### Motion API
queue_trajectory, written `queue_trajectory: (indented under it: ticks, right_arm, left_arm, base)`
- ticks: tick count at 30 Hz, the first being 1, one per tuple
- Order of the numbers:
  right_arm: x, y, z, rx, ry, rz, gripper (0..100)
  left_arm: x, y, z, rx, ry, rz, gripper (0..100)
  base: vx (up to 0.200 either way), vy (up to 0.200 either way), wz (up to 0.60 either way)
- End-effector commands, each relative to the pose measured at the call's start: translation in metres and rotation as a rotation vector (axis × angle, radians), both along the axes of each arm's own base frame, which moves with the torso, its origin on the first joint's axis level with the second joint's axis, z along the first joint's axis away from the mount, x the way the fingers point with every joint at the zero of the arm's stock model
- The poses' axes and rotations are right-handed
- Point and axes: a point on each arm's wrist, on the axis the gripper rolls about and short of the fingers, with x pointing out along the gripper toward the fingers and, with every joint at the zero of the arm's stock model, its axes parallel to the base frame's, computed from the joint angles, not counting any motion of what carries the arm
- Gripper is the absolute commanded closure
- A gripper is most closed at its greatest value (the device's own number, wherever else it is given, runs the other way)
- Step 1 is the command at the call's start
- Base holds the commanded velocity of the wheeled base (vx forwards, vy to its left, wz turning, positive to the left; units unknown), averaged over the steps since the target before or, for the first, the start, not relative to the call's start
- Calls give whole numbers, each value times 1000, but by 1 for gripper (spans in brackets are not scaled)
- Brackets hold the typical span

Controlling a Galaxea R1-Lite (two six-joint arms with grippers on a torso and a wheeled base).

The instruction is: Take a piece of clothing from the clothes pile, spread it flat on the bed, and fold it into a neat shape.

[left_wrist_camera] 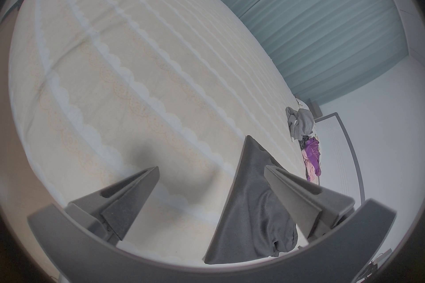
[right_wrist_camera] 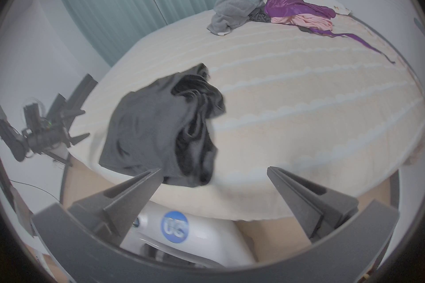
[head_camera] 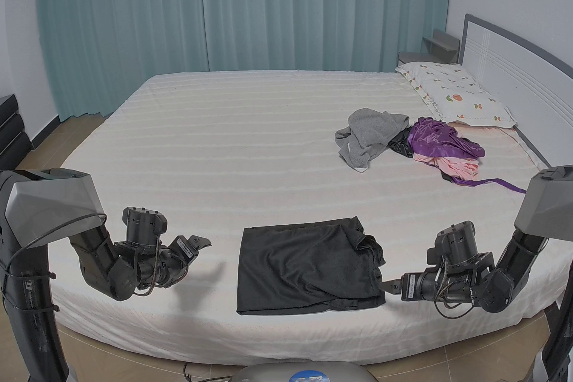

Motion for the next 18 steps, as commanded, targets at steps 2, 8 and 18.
queue_trajectory:
  ticks: [2, 8, 18]
  right_arm:
    - [20, 12, 0, 133, -38, 1, 0]
    - [34, 22, -24, 185, -39, 10, 0]
    - [37, 27, -35, 214, 1, 60, 0]
  left_arm:
    - [-1, 0, 0, 2, 0, -2, 0]
    - [-1, -1, 0, 3, 1, -3, 0]
    - [-1, -1, -1, 4, 3, -4, 0]
  base:
    - [0, 0, 0]
    - [0, 0, 0]
    - [0, 0, 0]
